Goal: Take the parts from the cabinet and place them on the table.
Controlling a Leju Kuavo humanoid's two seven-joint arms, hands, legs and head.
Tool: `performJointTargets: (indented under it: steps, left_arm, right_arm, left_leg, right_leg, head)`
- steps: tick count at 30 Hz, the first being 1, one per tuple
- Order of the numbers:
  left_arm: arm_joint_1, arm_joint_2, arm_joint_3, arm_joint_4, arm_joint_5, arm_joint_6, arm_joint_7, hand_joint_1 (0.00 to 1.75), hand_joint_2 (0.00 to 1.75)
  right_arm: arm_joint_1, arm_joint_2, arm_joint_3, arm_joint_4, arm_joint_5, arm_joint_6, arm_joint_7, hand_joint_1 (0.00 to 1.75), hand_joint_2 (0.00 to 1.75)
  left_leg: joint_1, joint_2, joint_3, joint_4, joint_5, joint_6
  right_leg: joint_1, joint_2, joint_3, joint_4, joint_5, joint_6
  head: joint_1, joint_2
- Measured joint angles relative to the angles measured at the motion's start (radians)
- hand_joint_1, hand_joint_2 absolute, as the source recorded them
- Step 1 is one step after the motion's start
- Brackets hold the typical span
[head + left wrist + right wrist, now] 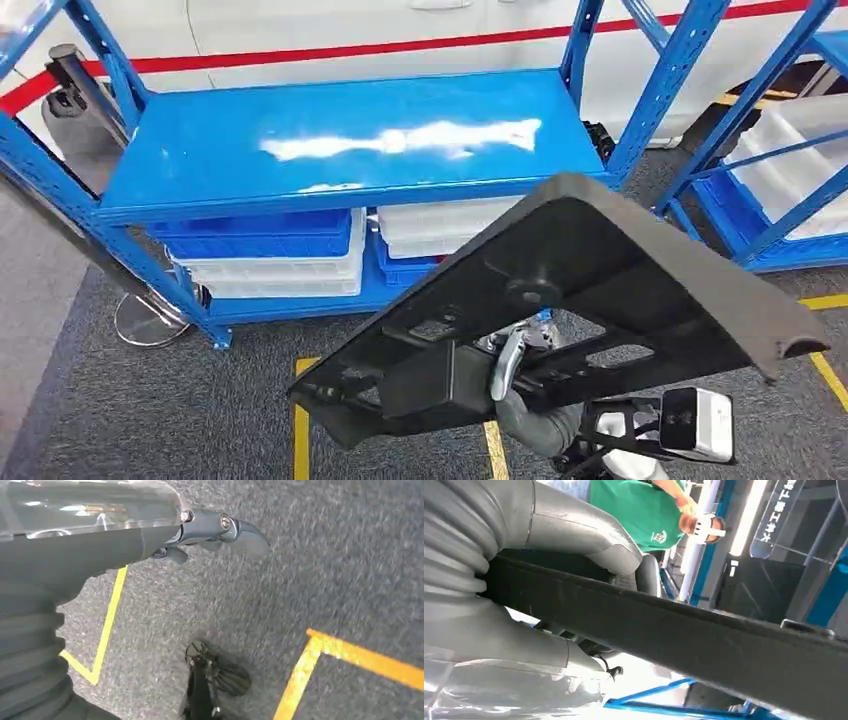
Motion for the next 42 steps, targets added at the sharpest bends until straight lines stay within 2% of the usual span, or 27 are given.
performJointTargets:
  steps: [2,3,5,7,8,10,11,12,16,17,18,21,22,24,26,27,28,31,32,33,34,36,37,38,39,41,42]
  left_arm:
    - [0.005,0.0,0.013,0.002,0.0,0.0,0.0,0.0,1.75]
    - [0.005,0.0,0.02,0.002,0.0,0.0,0.002,0.0,1.75]
    - [0.005,0.0,0.033,0.003,0.0,0.002,0.013,0.0,1.75]
    - [0.007,0.0,0.038,0.004,0.0,0.005,0.018,0.0,1.75]
    - [0.008,0.0,0.041,0.004,0.0,0.01,0.023,0.0,1.75]
    - [0.009,-0.004,0.048,0.004,0.0,0.029,0.026,0.0,1.75]
    - [0.008,-0.006,0.05,0.004,0.0,0.034,0.026,0.0,1.75]
    - [0.009,-0.008,0.05,0.004,-0.002,0.04,0.026,0.0,1.75]
    - [0.006,-0.012,0.048,0.004,-0.014,0.041,0.039,0.0,1.75]
    - [0.004,-0.011,0.048,0.004,-0.017,0.039,0.039,0.0,1.75]
    - [0.003,-0.011,0.048,0.003,-0.02,0.037,0.039,0.0,1.75]
    - [0.007,-0.012,0.047,0.003,-0.021,0.033,0.043,0.0,1.75]
    - [0.009,-0.013,0.045,0.004,-0.021,0.031,0.044,0.0,1.75]
    - [0.01,-0.016,0.04,0.003,-0.022,0.03,0.043,0.0,1.75]
    - [0.009,-0.016,0.035,0.004,-0.022,0.029,0.043,0.0,1.75]
    - [0.009,-0.017,0.031,0.004,-0.022,0.03,0.043,0.0,1.75]
    - [0.009,-0.019,0.027,0.004,-0.023,0.033,0.048,0.0,1.75]
    - [0.008,-0.024,0.017,0.005,-0.024,0.041,0.063,0.0,1.75]
    - [0.007,-0.029,0.012,0.004,-0.024,0.045,0.066,0.0,1.75]
    - [0.005,-0.029,0.007,0.005,-0.024,0.049,0.068,0.0,1.75]
    - [0.005,-0.03,0.002,0.005,-0.025,0.051,0.072,0.0,1.75]
    - [0.008,-0.032,-0.005,0.005,-0.029,0.052,0.079,0.0,1.75]
    - [0.009,-0.033,-0.009,0.005,-0.03,0.053,0.083,0.0,1.75]
    - [0.008,-0.034,-0.013,0.005,-0.03,0.054,0.087,0.0,1.75]
    - [0.007,-0.035,-0.017,0.005,-0.03,0.054,0.089,0.0,1.75]
    - [0.004,-0.039,-0.025,0.005,-0.03,0.06,0.095,0.0,1.75]
    - [0.002,-0.041,-0.027,0.005,-0.03,0.064,0.095,0.0,1.75]
  right_arm:
    - [0.002,-0.005,-0.006,-0.005,0.008,0.0,-0.009,1.62,1.75]
    - [0.001,-0.007,-0.01,-0.007,0.01,0.002,-0.01,1.62,1.75]
    - [0.004,-0.017,-0.013,-0.008,0.01,0.003,-0.007,1.62,1.75]
    - [0.008,-0.025,-0.019,-0.008,0.011,0.002,-0.003,1.62,1.75]
    - [0.008,-0.029,-0.019,-0.008,0.013,-0.002,-0.003,1.62,1.75]
    - [0.009,-0.037,-0.023,-0.008,0.019,-0.016,0.003,1.62,1.75]
    - [0.009,-0.04,-0.025,-0.011,0.023,-0.022,0.005,1.62,1.75]
    - [0.007,-0.044,-0.027,-0.016,0.027,-0.03,0.008,1.62,1.75]
    - [0.017,-0.054,-0.029,-0.045,0.039,-0.065,0.025,1.62,1.75]
    - [0.018,-0.056,-0.031,-0.051,0.042,-0.065,0.03,1.62,1.75]
    - [0.016,-0.058,-0.031,-0.056,0.043,-0.065,0.032,1.62,1.75]
    - [0.017,-0.058,-0.031,-0.064,0.046,-0.065,0.034,1.62,1.75]
    - [0.017,-0.058,-0.031,-0.063,0.047,-0.065,0.037,1.62,1.75]
    - [0.014,-0.058,-0.026,-0.063,0.045,-0.069,0.041,1.62,1.75]
    - [0.01,-0.057,-0.019,-0.065,0.047,-0.086,0.055,1.62,1.75]
    - [0.011,-0.055,-0.016,-0.07,0.051,-0.092,0.056,1.62,1.75]
    - [0.01,-0.051,-0.015,-0.076,0.055,-0.099,0.057,1.62,1.75]
    - [0.019,-0.046,-0.013,-0.092,0.067,-0.099,0.055,1.62,1.75]
    - [0.022,-0.046,-0.014,-0.094,0.067,-0.097,0.055,1.62,1.75]
    - [0.023,-0.046,-0.016,-0.095,0.067,-0.096,0.053,1.62,1.75]
    - [0.021,-0.046,-0.019,-0.095,0.067,-0.092,0.051,1.62,1.75]
    - [0.024,-0.045,-0.023,-0.094,0.067,-0.086,0.05,1.62,1.75]
    - [0.026,-0.045,-0.025,-0.094,0.068,-0.079,0.049,1.62,1.75]
    - [0.03,-0.045,-0.027,-0.093,0.07,-0.076,0.047,1.62,1.75]
    - [0.033,-0.045,-0.029,-0.092,0.074,-0.074,0.046,1.62,1.75]
    - [0.035,-0.045,-0.037,-0.089,0.088,-0.061,0.026,1.62,1.75]
    - [0.035,-0.044,-0.041,-0.089,0.092,-0.057,0.016,1.62,1.75]
  left_leg:
    - [0.009,0.006,-0.001,-0.013,0.021,0.015]
    - [0.008,0.005,-0.004,-0.013,0.026,0.023]
    - [0.007,0.012,-0.018,-0.011,0.037,0.03]
    - [0.005,0.018,-0.03,-0.006,0.041,0.031]
    - [0.005,0.023,-0.035,-0.002,0.042,0.031]
    - [0.005,0.036,-0.036,0.005,0.039,0.027]
    - [0.004,0.041,-0.035,0.007,0.036,0.024]
    - [0.001,0.047,-0.037,0.008,0.034,0.02]
    - [-0.006,0.083,-0.04,0.012,0.03,0.004]
    - [-0.004,0.075,-0.044,0.018,0.016,-0.002]
    - [-0.001,0.038,-0.052,0.046,-0.005,-0.005]
    - [0.004,0.004,-0.153,0.265,-0.11,-0.014]
    - [0.007,0.003,-0.181,0.319,-0.119,-0.017]
    - [0.012,0.003,-0.17,0.281,-0.066,-0.022]
    - [0.023,-0.014,-0.098,0.121,0.027,-0.029]
    - [0.031,-0.056,-0.074,0.061,0.039,-0.032]
    - [0.029,-0.091,-0.068,0.038,0.027,-0.03]
    - [0.021,-0.063,-0.075,0.05,0.034,-0.008]
    - [0.028,-0.052,-0.077,0.042,0.041,0.003]
    - [0.027,-0.04,-0.077,0.041,0.046,0.01]
    - [0.023,-0.027,-0.08,0.041,0.048,0.018]
    - [0.016,-0.002,-0.085,0.041,0.049,0.02]
    - [0.014,0.012,-0.088,0.042,0.05,0.022]
    - [0.013,0.025,-0.089,0.042,0.05,0.022]
    - [0.011,0.038,-0.089,0.042,0.05,0.022]
    - [0.008,0.059,-0.086,0.042,0.05,0.021]
    - [0.007,0.066,-0.084,0.042,0.049,0.02]
  right_leg:
    - [-0.003,0.004,-0.004,0.007,-0.004,0.012]
    - [-0.002,0.005,-0.019,0.037,-0.038,0.017]
    - [-0.005,0.005,-0.077,0.189,-0.132,0.025]
    - [-0.006,0.005,-0.116,0.304,-0.17,0.03]
    - [-0.006,0.005,-0.106,0.295,-0.156,0.031]
    - [-0.006,-0.002,-0.017,0.155,-0.082,0.025]
    - [-0.003,-0.02,0.031,0.07,-0.048,0.018]
    - [0.006,-0.052,0.054,0.025,-0.061,0.009]
    - [0.015,-0.026,0.046,0.005,-0.06,-0.012]
    - [0.001,-0.018,0.052,-0.008,-0.053,-0.021]
    - [0.001,-0.012,0.053,-0.011,-0.051,-0.026]
    - [-0.001,0.013,0.049,-0.011,-0.048,-0.031]
    - [-0.001,0.023,0.048,-0.009,-0.048,-0.031]
    - [-0.004,0.044,0.047,-0.004,-0.047,-0.029]
    - [-0.008,0.065,0.046,0.007,-0.049,-0.021]
    - [-0.009,0.074,0.041,0.013,-0.051,-0.013]
    - [-0.004,0.087,0.028,0.027,-0.051,-0.004]
    - [-0.01,0.115,0.017,0.017,-0.033,0.021]
    - [-0.01,0.114,0.012,0.019,-0.034,0.026]
    - [-0.01,0.068,0.006,0.035,-0.049,0.028]
    - [-0.009,0.034,-0.015,0.087,-0.089,0.031]
    - [-0.011,0.018,-0.08,0.239,-0.167,0.036]
    - [-0.012,0.017,-0.108,0.305,-0.191,0.037]
    - [-0.011,0.017,-0.114,0.328,-0.19,0.036]
    - [-0.011,0.015,-0.095,0.298,-0.167,0.034]
    - [-0.009,-0.003,0.005,0.133,-0.094,0.023]
    - [-0.002,-0.041,0.054,0.049,-0.073,0.012]
  head:
    - [0.0,0.0]
    - [0.001,0.0]
    - [0.003,0.0]
    - [0.002,0.0]
    - [0.002,0.0]
    - [0.003,0.0]
    - [0.002,0.0]
    - [0.003,0.0]
    - [0.002,0.0]
    - [0.002,0.0]
    - [0.001,0.0]
    - [0.001,0.0]
    - [0.001,0.0]
    - [0.001,0.0]
    - [0.001,0.0]
    - [0.001,0.0]
    - [0.002,0.0]
    - [0.002,0.0]
    - [0.002,0.0]
    - [0.003,0.0]
    - [0.007,0.0]
    - [0.006,0.0]
    - [0.006,0.0]
    - [0.006,0.0]
    - [0.007,0.0]
    - [0.007,0.0]
    - [0.006,0.0]
